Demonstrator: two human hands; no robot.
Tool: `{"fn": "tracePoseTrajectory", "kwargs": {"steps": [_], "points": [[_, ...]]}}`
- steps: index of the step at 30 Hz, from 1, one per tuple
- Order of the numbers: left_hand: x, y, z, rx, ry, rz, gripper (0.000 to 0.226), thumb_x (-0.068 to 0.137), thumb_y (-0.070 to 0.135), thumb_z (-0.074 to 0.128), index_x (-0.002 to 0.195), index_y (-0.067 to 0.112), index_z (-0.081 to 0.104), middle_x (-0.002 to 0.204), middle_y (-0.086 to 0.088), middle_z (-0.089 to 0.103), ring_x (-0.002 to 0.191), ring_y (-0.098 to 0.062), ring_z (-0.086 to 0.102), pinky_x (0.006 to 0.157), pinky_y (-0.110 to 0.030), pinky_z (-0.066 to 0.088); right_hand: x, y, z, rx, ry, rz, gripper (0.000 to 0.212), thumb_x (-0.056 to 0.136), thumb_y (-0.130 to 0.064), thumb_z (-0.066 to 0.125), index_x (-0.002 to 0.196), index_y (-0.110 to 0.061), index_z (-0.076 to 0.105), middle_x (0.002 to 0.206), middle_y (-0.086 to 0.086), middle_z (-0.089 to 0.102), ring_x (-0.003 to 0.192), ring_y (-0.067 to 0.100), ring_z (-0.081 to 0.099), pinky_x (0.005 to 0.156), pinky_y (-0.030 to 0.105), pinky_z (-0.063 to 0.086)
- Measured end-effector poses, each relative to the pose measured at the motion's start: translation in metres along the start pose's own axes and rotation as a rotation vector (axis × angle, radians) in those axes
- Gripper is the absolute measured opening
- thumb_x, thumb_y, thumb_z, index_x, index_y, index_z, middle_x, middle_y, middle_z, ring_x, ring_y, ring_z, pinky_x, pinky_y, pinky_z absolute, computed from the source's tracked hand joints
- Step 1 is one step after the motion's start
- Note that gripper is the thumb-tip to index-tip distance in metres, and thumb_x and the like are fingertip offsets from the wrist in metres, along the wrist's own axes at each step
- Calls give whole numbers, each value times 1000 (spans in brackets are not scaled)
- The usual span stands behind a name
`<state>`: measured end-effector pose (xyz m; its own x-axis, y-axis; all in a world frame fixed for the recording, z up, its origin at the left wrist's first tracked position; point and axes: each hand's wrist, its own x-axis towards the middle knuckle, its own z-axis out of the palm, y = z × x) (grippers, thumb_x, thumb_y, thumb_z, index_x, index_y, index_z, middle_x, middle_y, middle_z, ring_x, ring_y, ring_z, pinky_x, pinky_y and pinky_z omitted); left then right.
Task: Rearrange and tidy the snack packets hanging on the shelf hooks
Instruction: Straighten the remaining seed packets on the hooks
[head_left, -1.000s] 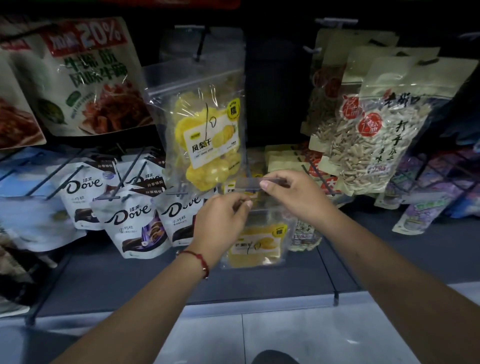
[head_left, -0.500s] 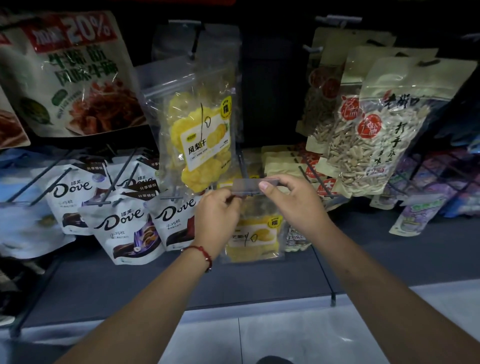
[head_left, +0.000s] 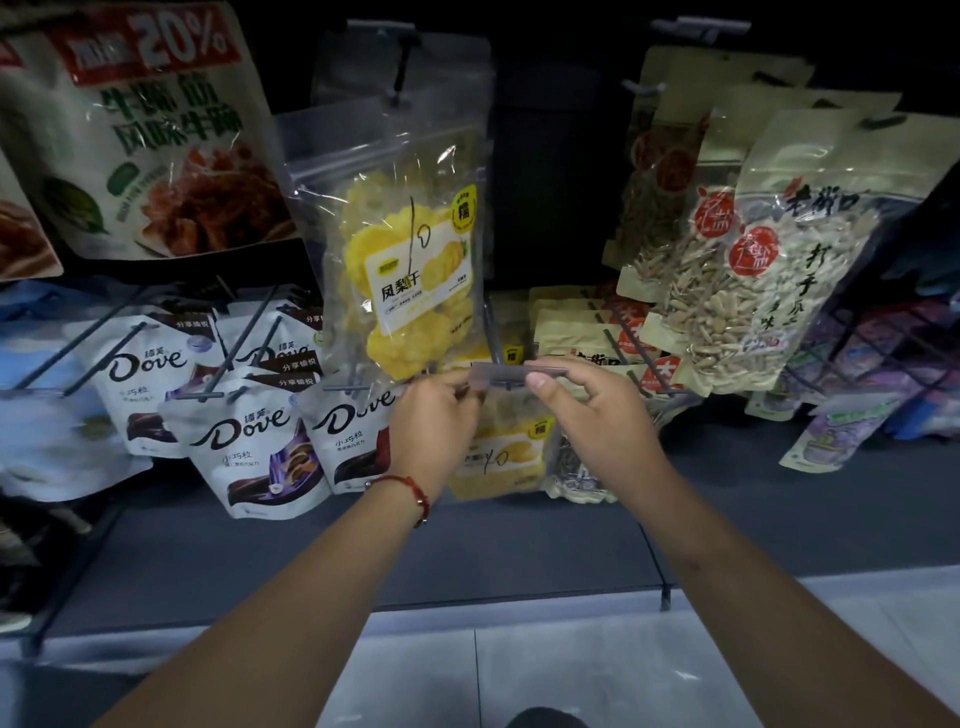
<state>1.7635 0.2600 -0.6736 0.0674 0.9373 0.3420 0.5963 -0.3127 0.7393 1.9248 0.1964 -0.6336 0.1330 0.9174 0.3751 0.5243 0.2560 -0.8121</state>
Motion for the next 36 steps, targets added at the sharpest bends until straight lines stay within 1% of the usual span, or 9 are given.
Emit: {"fn": "tracePoseTrajectory", "kwargs": {"steps": [2, 5, 9, 16, 20, 24, 28, 31, 36], "points": [[0, -5, 4, 83, 19, 66, 14, 94, 24, 62, 95, 27, 76, 75, 8, 68, 71, -17, 63, 60, -28, 48, -1, -1, -1, -17, -6, -13, 18, 94, -30, 62, 107, -28, 74, 112, -21, 66, 111, -10, 54, 94, 12, 42], [-1, -19, 6, 254, 54, 230, 29, 91, 13, 63, 118, 20, 69, 104, -2, 68, 97, -27, 61, 84, -37, 51, -2, 0, -5, -101, -46, -8, 25, 93, -31, 63, 116, -28, 72, 129, -13, 62, 127, -2, 46, 107, 19, 34], [-12, -31, -5, 460, -97, 283, 79, 84, 9, 64, 153, 21, 28, 143, -15, 44, 128, -37, 43, 104, -51, 42, -6, 3, -7, -244, -105, -35, 37, 92, -22, 63, 128, -30, 64, 142, -11, 52, 138, 4, 35, 115, 30, 32], [-45, -26, -43, 544, -307, 155, 96, 92, 38, 57, 152, 35, -18, 162, -10, 9, 145, -31, 21, 113, -46, 32, -25, 14, -1, -490, -179, -146, 73, 87, -41, 68, 150, -29, 34, 157, -8, 31, 147, 13, 21, 120, 42, 23], [-72, -20, -70, 553, -342, 143, 91, 93, 46, 54, 153, 36, -14, 163, -4, 7, 146, -26, 18, 113, -43, 32, -42, 14, 10, -542, -125, -141, 71, 87, -53, 62, 148, -26, 38, 161, -2, 23, 149, 20, 15, 117, 50, 26], [-91, -37, -91, 676, -453, 81, 80, 96, 49, 50, 155, 34, -2, 164, -3, 4, 149, -24, 13, 118, -38, 22, -65, -1, 28, -502, -69, -252, 53, 89, -39, 56, 138, -23, 50, 159, 2, 26, 150, 22, 13, 117, 48, 22], [-111, -61, -121, 761, -470, -52, 81, 94, 54, 49, 155, 37, -2, 165, -4, -2, 151, -26, 7, 120, -40, 18, -83, -20, 64, -472, -268, -319, 57, 93, -40, 51, 147, -29, 38, 159, -9, 22, 149, 9, 6, 118, 32, 8], [-121, -78, -147, 792, -433, -181, 81, 94, 52, 50, 154, 39, -3, 165, -4, -3, 151, -27, 6, 120, -41, 16, -82, -33, 91, -442, -458, -270, 65, 98, -47, 46, 153, -39, 13, 156, -25, -3, 143, -3, -15, 114, 19, -8], [-118, -110, -167, 724, -244, -286, 81, 92, 49, 56, 155, 35, 7, 164, -9, 5, 148, -30, 15, 115, -42, 25, -80, -56, 140, -375, -556, -204, 72, 96, -46, 51, 155, -35, 9, 162, -15, -5, 149, 8, -9, 118, 28, 1]]}}
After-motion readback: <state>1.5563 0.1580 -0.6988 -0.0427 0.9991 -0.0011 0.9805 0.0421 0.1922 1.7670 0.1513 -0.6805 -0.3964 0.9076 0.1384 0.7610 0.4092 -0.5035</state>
